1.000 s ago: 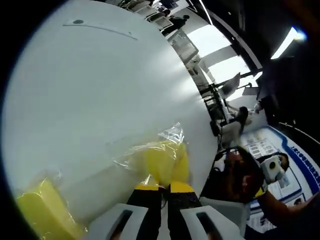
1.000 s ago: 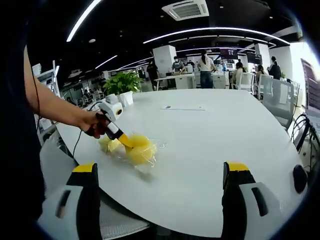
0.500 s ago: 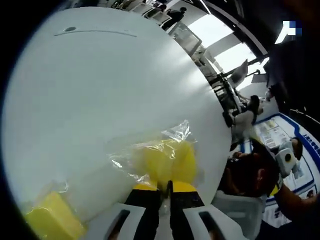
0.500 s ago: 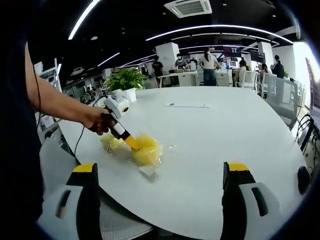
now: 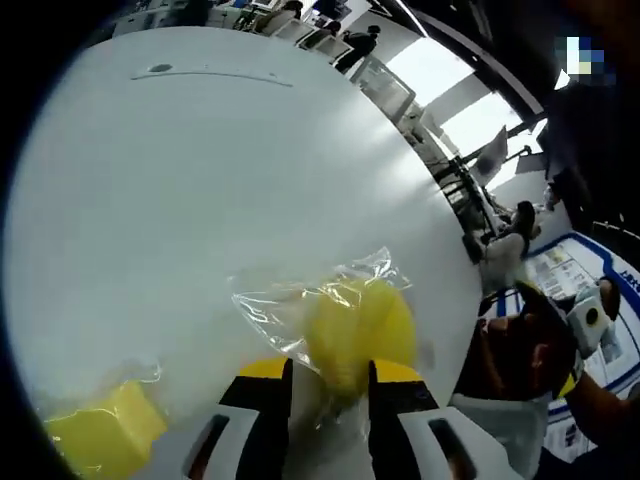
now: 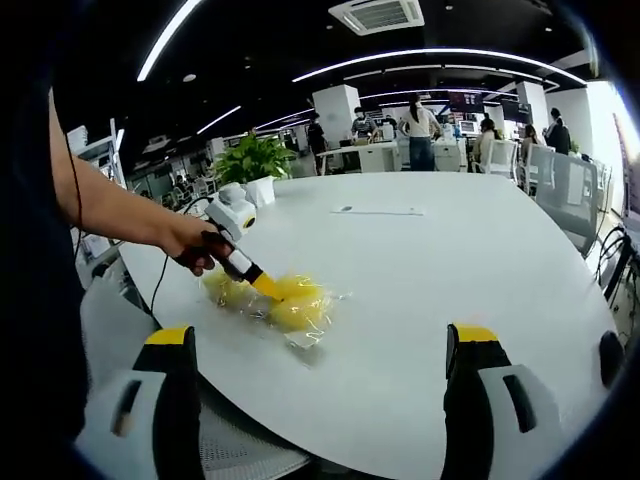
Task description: Compare the silicone blocks by pressing each to a similar depth, holding the contact briefly, and releasing to observe deformation and rebound differences across the visible hardness samples.
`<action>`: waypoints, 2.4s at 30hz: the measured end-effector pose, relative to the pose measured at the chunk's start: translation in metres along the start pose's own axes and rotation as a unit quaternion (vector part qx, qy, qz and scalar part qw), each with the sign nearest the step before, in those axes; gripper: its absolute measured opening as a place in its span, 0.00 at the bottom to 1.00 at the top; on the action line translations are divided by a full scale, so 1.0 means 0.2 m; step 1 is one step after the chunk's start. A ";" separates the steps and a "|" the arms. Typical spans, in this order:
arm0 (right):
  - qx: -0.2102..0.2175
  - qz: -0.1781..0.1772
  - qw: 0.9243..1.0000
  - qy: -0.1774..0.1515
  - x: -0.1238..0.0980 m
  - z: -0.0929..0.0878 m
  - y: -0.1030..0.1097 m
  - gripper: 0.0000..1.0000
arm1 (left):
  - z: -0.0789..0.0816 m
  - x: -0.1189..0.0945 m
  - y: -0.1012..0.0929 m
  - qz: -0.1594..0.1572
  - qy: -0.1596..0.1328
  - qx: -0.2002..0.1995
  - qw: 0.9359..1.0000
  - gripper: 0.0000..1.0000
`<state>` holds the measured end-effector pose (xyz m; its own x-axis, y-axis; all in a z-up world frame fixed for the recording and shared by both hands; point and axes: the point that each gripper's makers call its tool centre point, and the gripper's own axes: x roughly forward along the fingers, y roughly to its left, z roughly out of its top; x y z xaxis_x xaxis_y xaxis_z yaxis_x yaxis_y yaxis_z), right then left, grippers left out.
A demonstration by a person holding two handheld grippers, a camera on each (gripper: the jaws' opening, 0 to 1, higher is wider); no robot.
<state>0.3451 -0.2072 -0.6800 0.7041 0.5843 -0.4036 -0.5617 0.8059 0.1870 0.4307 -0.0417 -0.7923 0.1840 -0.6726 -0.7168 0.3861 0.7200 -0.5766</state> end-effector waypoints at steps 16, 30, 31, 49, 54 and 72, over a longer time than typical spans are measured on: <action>-0.017 0.015 1.000 -0.001 0.08 0.08 0.04 0.97 | 0.23 -0.58 -0.04 0.021 -0.218 0.201 0.955 1.00; -0.017 0.018 1.000 0.003 0.12 0.10 0.03 0.97 | 0.04 -1.21 0.22 0.113 -0.319 0.235 0.911 1.00; -0.019 0.018 1.000 0.003 0.12 0.10 0.03 0.97 | 0.02 -1.23 0.23 0.111 -0.321 0.230 0.912 1.00; -0.030 0.004 1.000 0.004 0.12 0.02 0.01 0.97 | -0.32 -1.40 0.35 0.149 -0.336 0.240 0.899 1.00; -0.035 0.002 0.999 0.003 0.10 0.01 0.02 0.97 | -0.37 -1.39 0.36 0.149 -0.335 0.226 0.903 1.00; -0.037 0.002 0.999 0.002 0.09 -0.06 0.04 0.97 | -0.38 -1.34 0.39 0.125 -0.338 0.191 0.913 1.00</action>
<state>0.3476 -0.1906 -0.6970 0.7001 0.5864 -0.4074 -0.5948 0.7946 0.1217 0.3423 0.2067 -0.6753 0.7756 -0.5401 -0.3265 0.5194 0.8402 -0.1559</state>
